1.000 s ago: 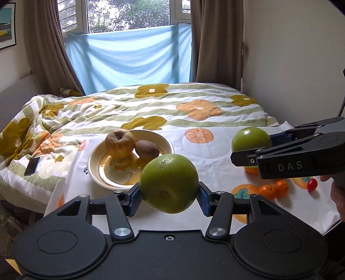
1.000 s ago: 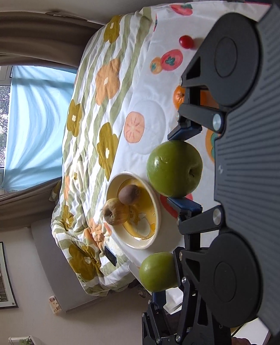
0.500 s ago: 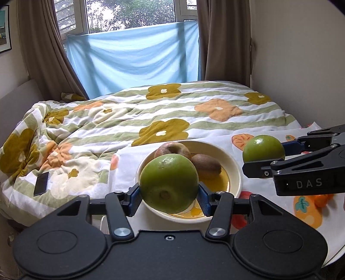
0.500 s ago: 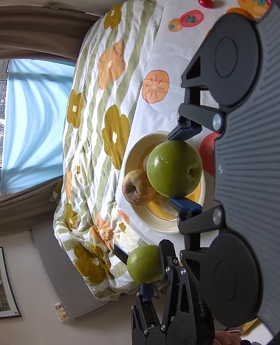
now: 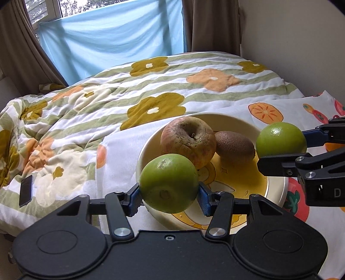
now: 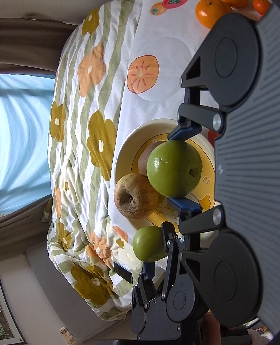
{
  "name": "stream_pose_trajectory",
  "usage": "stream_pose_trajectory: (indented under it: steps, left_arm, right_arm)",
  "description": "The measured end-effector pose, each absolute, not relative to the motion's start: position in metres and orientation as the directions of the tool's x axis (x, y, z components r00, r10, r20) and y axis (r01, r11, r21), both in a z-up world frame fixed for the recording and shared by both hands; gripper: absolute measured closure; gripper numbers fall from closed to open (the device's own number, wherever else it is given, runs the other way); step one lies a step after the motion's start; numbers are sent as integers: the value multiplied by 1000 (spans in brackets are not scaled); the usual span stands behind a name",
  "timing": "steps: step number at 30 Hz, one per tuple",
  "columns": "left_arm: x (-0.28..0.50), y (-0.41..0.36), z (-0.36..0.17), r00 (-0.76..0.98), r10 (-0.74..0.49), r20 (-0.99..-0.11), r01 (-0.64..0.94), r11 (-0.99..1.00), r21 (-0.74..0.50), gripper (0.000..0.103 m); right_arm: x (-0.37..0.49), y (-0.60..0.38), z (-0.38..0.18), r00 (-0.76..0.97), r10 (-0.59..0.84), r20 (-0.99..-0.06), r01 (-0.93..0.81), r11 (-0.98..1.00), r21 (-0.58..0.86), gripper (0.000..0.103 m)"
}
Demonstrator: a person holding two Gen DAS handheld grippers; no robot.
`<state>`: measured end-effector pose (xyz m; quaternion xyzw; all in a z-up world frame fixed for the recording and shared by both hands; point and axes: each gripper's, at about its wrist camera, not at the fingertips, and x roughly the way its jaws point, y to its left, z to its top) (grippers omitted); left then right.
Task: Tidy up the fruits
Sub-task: 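Release the green apples into the bowl with both tools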
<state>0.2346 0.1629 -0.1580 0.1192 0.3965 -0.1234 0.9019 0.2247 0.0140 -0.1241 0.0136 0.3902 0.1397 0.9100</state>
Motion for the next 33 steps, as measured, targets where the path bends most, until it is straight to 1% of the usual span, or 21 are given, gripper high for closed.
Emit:
stream_pose_trajectory:
  steps: [6,11,12,14,15,16,21,27,33]
  left_arm:
    - [243,155,-164,633,-130,-763,360,922,142,45]
    - [243,154,-168,606,-145,-782,378,918,122,45]
    - [243,154,-167,607,-145,-781,375,919,121,43]
    - [241,154,-163,624,-145,-768,370,921,126,31]
    - [239,154,-159,634,-151,-758,372,920,127,17]
    - [236,154,-156,643,-157,-749,375,918,129,12]
    - [218,153,-150,651,-147,-745,380,912,152,12]
    - [199,158,-151,653,-144,-744,363,921,140,12]
    - [186,168,-152,656,-159,-738,327,941,88,11]
  right_arm:
    - [231,15,-130,652,249,-717,-228,965,128,32]
    - [232,15,-129,651,247,-718,-227,966,126,32]
    - [232,15,-129,651,247,-718,-229,965,125,32]
    - [232,15,-129,650,248,-718,-229,965,126,32]
    - [232,15,-129,650,248,-718,-229,965,126,32]
    - [232,15,-129,651,248,-717,-229,965,126,32]
    - [234,11,-127,651,254,-715,-229,964,134,32]
    - [230,16,-125,646,264,-716,-248,960,131,32]
    - [230,31,-135,613,289,-735,-284,949,136,32]
